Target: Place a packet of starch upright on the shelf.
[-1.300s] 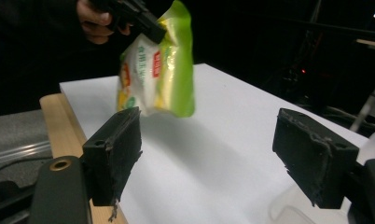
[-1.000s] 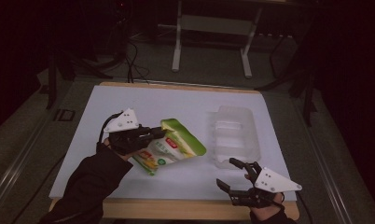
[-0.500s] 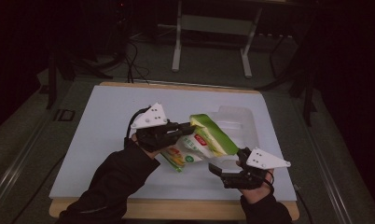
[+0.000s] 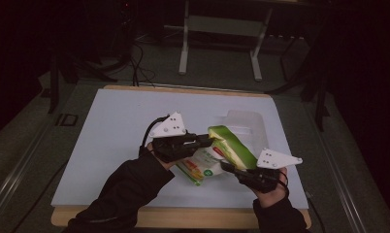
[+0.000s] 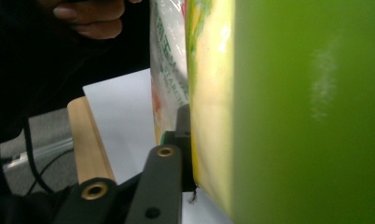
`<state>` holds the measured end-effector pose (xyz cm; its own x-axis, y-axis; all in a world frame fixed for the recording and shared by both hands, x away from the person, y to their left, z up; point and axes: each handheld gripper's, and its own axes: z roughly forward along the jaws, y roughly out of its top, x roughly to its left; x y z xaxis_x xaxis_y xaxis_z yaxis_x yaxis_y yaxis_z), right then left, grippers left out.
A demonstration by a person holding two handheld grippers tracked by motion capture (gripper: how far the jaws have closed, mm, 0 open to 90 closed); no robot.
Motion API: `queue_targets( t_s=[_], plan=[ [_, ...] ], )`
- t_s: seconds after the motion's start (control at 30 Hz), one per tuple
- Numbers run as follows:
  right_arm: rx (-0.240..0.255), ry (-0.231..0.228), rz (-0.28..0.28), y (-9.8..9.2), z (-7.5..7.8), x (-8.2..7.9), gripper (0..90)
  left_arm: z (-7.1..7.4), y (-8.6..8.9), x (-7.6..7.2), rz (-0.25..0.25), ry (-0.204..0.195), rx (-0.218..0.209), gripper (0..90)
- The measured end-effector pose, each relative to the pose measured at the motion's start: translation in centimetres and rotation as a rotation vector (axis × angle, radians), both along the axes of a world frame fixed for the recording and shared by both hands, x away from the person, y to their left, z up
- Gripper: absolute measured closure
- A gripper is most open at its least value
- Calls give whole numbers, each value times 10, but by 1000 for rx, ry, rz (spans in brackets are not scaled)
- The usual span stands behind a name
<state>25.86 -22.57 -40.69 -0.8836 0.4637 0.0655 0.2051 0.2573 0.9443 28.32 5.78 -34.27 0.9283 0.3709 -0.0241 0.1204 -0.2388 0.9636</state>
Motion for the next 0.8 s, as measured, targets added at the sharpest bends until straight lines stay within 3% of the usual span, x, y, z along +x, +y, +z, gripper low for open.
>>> queue_targets(
  t_s=[0.17,0.3,0.33,0.37,0.43,0.57,0.67,0.8],
  plan=[
    [-45,-2,20,-2,17,-1,819,4,5,2,-26,9,-41,857],
    [-72,-23,30,-6,29,1,825,9,11,6,-74,16,-73,808],
    [-82,-35,25,-7,33,1,825,10,12,7,-87,24,-80,748],
    [-84,-42,22,-9,36,3,826,11,13,6,-79,12,-69,654],
    [-80,-57,9,-15,43,5,826,10,15,5,-64,2,-48,555],
    [-71,-90,-25,-31,59,10,826,-3,25,5,-40,30,-53,356],
    [-88,-122,-30,-47,72,15,826,-17,33,6,-16,85,-30,157],
    [-102,-133,-40,-69,84,24,825,-38,45,5,9,144,-2,64]
  ],
)
